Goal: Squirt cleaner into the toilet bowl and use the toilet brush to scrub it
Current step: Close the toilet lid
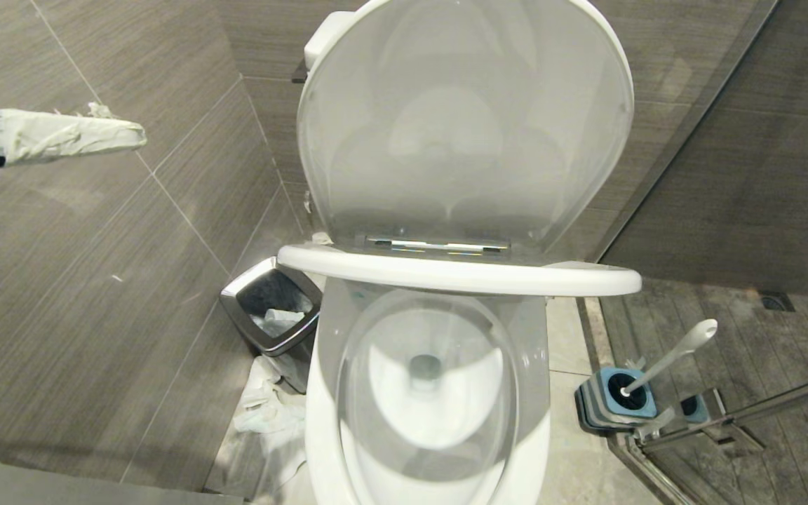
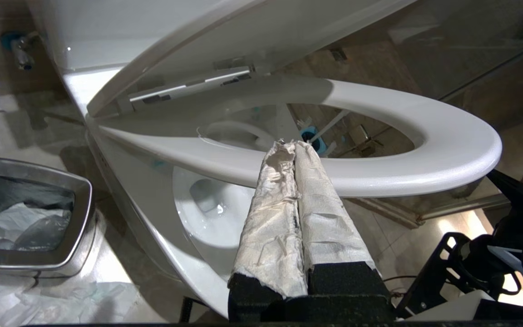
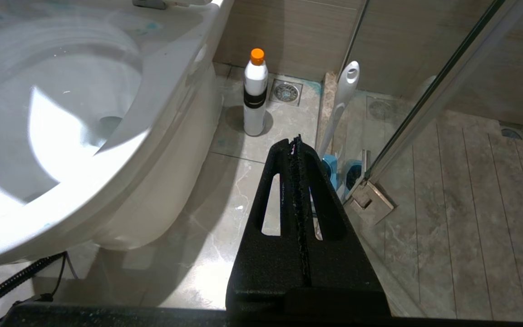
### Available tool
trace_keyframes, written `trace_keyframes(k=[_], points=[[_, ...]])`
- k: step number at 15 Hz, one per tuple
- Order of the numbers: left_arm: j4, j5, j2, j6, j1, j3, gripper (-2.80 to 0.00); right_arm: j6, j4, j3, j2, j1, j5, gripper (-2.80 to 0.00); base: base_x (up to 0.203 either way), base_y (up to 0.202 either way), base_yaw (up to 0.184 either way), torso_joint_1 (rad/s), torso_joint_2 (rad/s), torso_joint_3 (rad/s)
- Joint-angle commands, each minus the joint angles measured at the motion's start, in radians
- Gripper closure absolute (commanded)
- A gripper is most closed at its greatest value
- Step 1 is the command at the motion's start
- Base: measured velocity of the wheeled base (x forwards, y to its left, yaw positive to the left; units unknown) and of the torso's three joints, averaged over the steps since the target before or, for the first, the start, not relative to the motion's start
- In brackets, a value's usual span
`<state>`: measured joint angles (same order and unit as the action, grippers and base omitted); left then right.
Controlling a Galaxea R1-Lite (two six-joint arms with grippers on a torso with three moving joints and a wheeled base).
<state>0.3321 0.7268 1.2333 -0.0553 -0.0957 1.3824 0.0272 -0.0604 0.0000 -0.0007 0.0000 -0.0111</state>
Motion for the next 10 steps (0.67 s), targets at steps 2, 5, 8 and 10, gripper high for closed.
trace_keyframes(k=[2,5,8,10], points=[[0.005,-0.007,0.01,0.003,-0.006,0.027,0.0,0.0,-0.001,0.025,0.001,0.0,-0.001,0.0,0.0,0.0,0.0,0.0,0.0,0.0],[-0.003,-0.183,0.081,0.023,-0.062,0.148,0.0,0.0,-0.001,0.025,0.001,0.0,-0.001,0.0,0.0,0.0,0.0,0.0,0.0,0.0],[-0.096,-0.373,0.208,-0.023,-0.173,0.307,0.0,0.0,-0.001,0.025,0.001,0.0,-0.001,0.0,0.0,0.0,0.0,0.0,0.0,0.0],[-0.151,-0.411,0.251,-0.048,-0.231,0.336,0.0,-0.001,-0.001,0.025,0.001,0.0,-0.001,0.0,0.0,0.0,0.0,0.0,0.0,0.0]])
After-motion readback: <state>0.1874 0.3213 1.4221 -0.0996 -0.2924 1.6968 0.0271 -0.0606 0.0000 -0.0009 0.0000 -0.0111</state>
